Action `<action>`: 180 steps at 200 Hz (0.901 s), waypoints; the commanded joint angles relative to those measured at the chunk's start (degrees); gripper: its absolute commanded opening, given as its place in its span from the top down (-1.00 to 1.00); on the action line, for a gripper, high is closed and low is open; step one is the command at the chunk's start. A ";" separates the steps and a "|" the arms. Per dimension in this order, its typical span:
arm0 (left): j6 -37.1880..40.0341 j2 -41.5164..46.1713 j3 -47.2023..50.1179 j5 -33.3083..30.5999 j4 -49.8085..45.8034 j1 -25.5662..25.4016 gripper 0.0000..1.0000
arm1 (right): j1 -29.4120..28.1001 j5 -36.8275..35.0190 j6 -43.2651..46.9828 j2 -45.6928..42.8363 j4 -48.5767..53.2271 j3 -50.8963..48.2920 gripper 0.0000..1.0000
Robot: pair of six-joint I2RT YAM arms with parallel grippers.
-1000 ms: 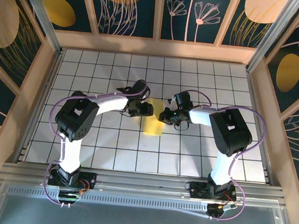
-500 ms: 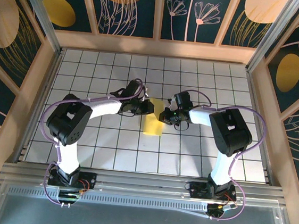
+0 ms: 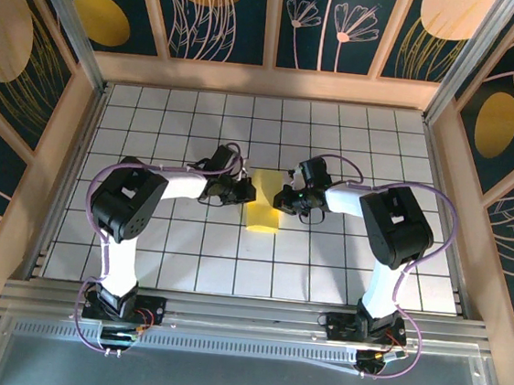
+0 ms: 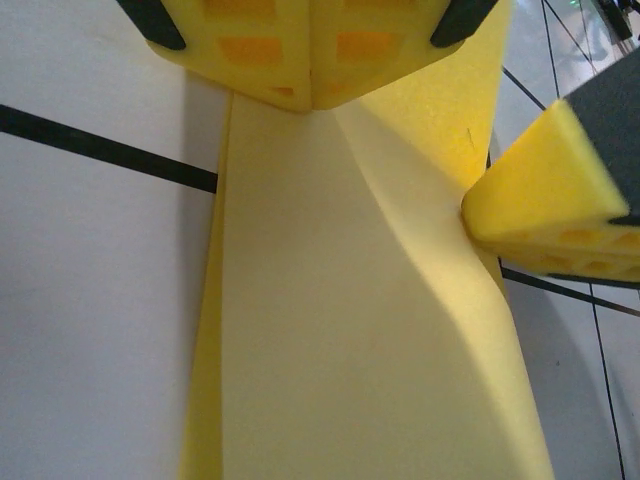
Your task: Fold a paper plane with a square sheet of paper (fold left side to right side)
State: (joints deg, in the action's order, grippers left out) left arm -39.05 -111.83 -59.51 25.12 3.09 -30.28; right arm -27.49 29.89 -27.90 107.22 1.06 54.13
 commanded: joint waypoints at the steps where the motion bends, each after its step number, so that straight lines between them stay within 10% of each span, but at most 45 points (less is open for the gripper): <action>1: 1.73 -1.09 1.98 0.36 1.91 1.29 0.83 | -0.29 -8.27 1.49 4.34 7.13 -2.33 1.00; 180: 4.68 -0.45 -3.83 -0.95 -2.29 -2.39 0.91 | -0.31 -8.26 1.88 4.14 7.81 -1.22 1.00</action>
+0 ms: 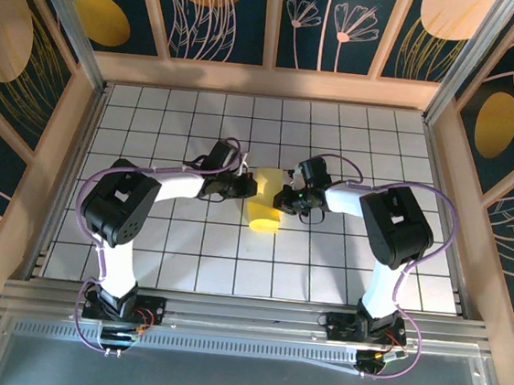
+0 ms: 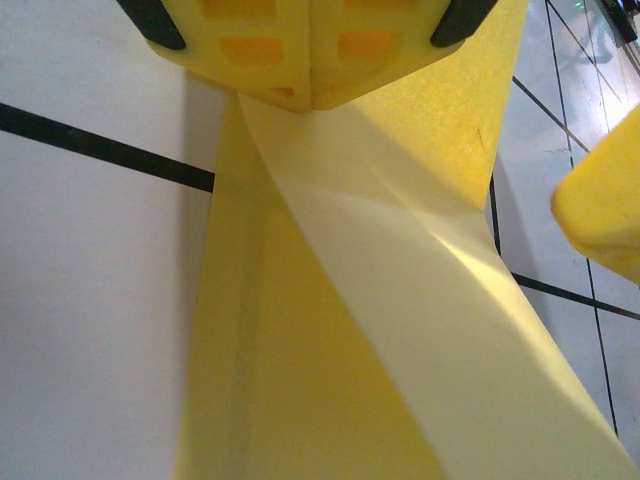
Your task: Fold a paper plane with a square sheet of paper (fold left side to right side)
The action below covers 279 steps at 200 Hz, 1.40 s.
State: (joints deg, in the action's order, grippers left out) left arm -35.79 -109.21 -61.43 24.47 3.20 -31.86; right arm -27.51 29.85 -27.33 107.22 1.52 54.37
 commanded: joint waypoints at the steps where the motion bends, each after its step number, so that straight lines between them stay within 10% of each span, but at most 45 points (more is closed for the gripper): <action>1: 1.38 -3.18 -2.02 -0.30 -2.40 -0.83 0.91 | -0.32 -8.22 1.36 4.14 7.36 -1.46 1.00; 180: 2.30 -7.83 -2.11 -3.55 -6.11 -1.19 0.91 | -0.44 -2.44 -0.50 -5.00 -0.96 1.65 1.00; 279: 2.54 -8.42 -2.12 -3.64 -6.45 -1.45 0.94 | -2.29 1.45 -2.14 7.03 -6.02 11.27 1.00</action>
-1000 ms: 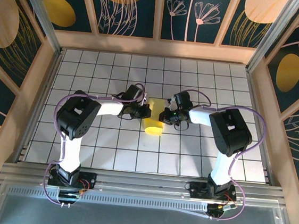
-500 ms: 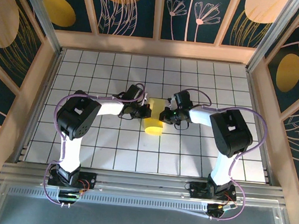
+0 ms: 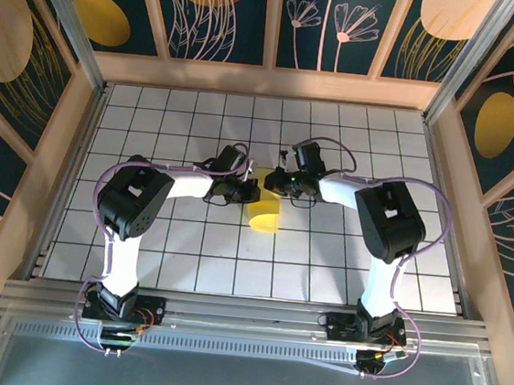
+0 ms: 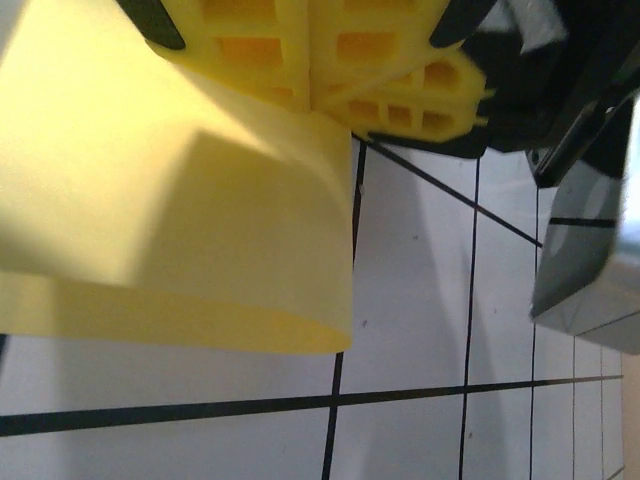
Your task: Fold a paper plane with a square sheet of paper (fold left side to right side)
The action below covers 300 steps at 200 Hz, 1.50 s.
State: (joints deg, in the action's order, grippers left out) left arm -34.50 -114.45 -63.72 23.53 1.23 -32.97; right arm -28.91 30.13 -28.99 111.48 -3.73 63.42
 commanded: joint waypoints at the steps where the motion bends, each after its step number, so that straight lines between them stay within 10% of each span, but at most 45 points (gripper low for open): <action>1: 1.27 -3.20 0.18 -2.70 -4.49 -0.34 0.94 | -0.89 1.16 -0.51 2.86 -0.77 2.27 1.00; 223: -0.59 7.80 19.81 1.78 -2.64 -3.49 0.95 | 1.25 -7.65 0.42 8.36 7.99 2.07 1.00; 300: -1.80 11.09 12.85 2.19 -3.71 -1.37 0.94 | 0.55 -6.96 1.13 8.23 8.19 2.26 1.00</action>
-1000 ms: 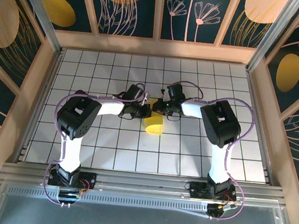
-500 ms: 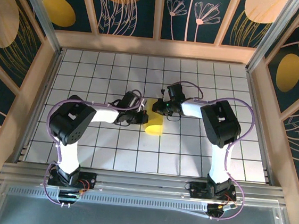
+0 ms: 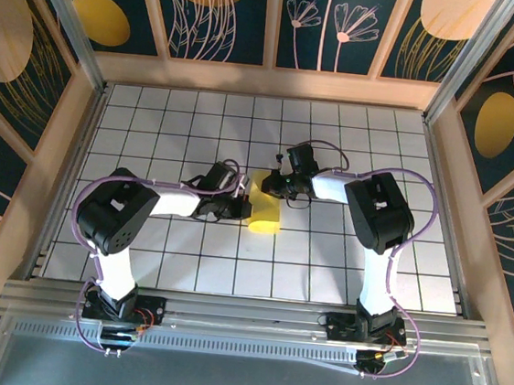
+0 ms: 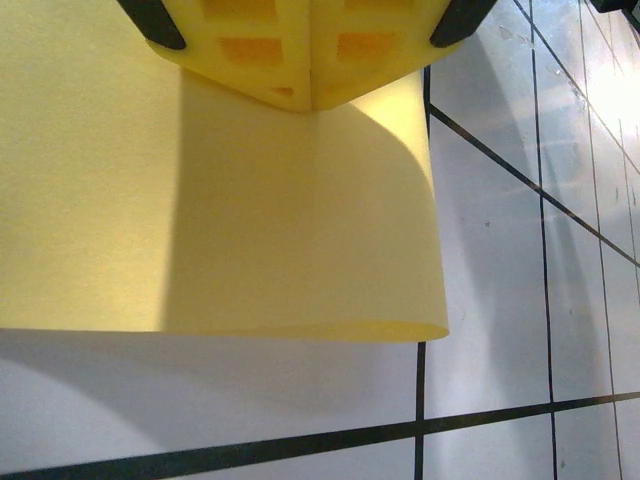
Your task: Fold a paper plane with a square sheet of paper (fold left side to right side)
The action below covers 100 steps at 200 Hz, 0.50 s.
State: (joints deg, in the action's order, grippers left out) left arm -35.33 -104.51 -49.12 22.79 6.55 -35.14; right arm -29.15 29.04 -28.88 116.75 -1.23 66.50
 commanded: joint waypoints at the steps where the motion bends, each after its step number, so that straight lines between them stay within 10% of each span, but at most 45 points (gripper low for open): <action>1: -0.97 1.15 -1.80 2.99 -9.01 0.82 0.93 | 0.78 -5.90 1.02 2.96 5.71 -0.83 1.00; 100: -0.53 -7.96 -8.52 8.32 -4.28 1.23 0.94 | 0.22 -6.27 1.20 3.88 6.64 0.82 1.00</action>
State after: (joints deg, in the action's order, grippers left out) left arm -35.42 -110.13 -57.25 28.97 1.48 -33.91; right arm -29.17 28.95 -28.88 117.08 0.08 67.51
